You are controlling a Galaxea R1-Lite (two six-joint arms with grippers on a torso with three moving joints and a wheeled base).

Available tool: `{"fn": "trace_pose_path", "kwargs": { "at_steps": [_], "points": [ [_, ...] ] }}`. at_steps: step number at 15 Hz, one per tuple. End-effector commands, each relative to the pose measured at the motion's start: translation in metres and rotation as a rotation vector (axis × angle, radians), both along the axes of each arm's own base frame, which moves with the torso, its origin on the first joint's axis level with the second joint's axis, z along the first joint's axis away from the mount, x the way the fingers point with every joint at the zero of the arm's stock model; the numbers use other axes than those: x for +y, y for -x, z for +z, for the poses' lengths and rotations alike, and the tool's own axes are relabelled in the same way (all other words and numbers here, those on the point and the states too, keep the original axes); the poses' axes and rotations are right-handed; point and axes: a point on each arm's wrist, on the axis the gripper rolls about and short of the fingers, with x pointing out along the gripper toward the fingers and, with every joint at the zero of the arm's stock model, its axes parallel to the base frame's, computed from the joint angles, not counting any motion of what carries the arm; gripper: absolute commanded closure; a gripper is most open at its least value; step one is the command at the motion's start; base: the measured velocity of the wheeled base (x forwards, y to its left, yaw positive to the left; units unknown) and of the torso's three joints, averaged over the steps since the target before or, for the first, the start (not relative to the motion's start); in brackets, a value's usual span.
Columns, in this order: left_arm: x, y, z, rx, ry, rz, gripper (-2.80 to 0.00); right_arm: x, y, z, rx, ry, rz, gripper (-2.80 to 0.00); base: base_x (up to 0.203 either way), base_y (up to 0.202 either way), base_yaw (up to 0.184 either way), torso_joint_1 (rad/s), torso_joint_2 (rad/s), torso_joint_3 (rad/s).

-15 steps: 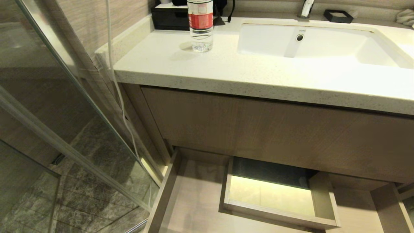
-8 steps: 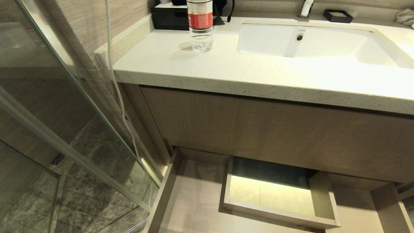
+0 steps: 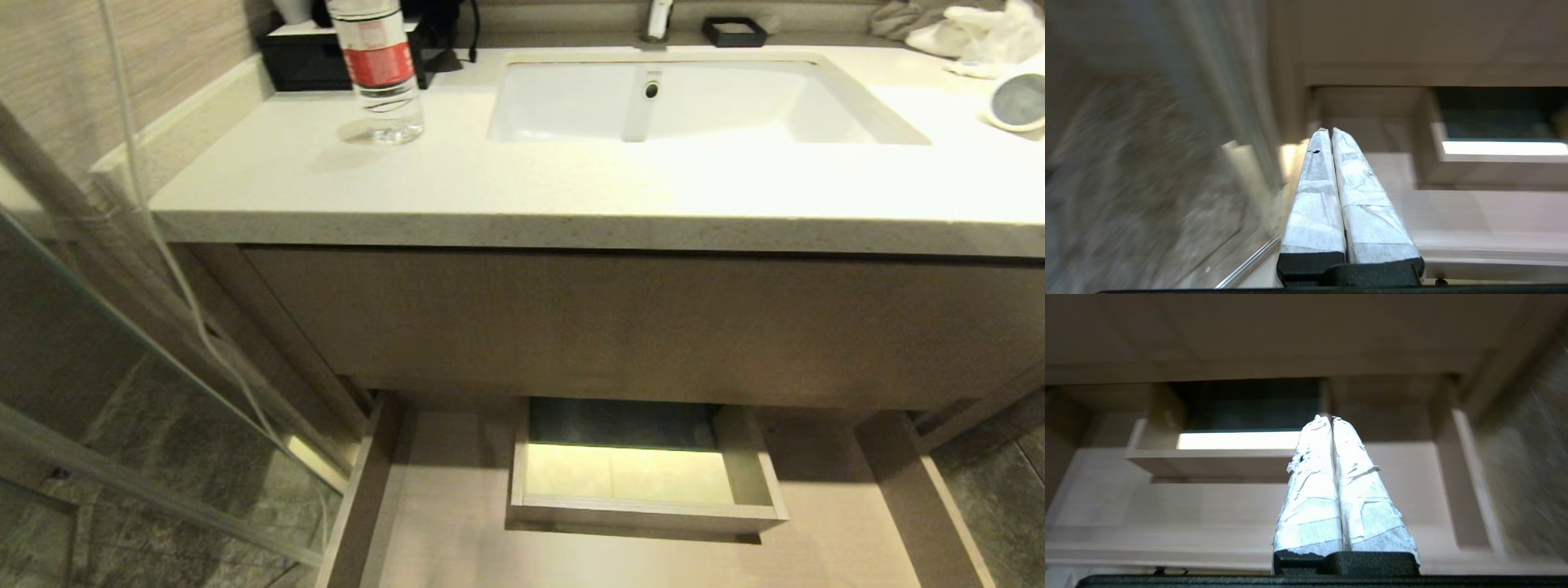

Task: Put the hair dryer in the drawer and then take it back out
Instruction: Pick up the hairdryer

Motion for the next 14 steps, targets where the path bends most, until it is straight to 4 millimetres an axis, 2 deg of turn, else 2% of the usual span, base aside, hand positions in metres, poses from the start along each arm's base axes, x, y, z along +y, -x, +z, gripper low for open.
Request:
{"fn": "trace_pose_path", "kwargs": {
  "at_steps": [1,4,14],
  "points": [
    [0.0000,0.0000,-0.0001,0.001,0.000,0.000,0.00,-0.0001,-0.0001,0.0000,0.001,0.000,-0.001,0.00,-0.003,0.010,-0.165,0.002,0.00,0.002],
    [0.0000,0.0000,-0.0001,0.001,0.000,0.000,0.00,0.0000,-0.0001,0.0000,0.001,0.000,-0.002,0.00,0.003,0.001,-0.126,0.003,0.00,0.003],
    [0.0000,0.0000,0.0001,-0.001,0.000,0.000,0.00,-0.0001,-0.0001,0.0000,0.001,0.000,-0.001,0.00,-0.003,-0.002,0.000,0.000,0.00,0.000]
  ]
}}
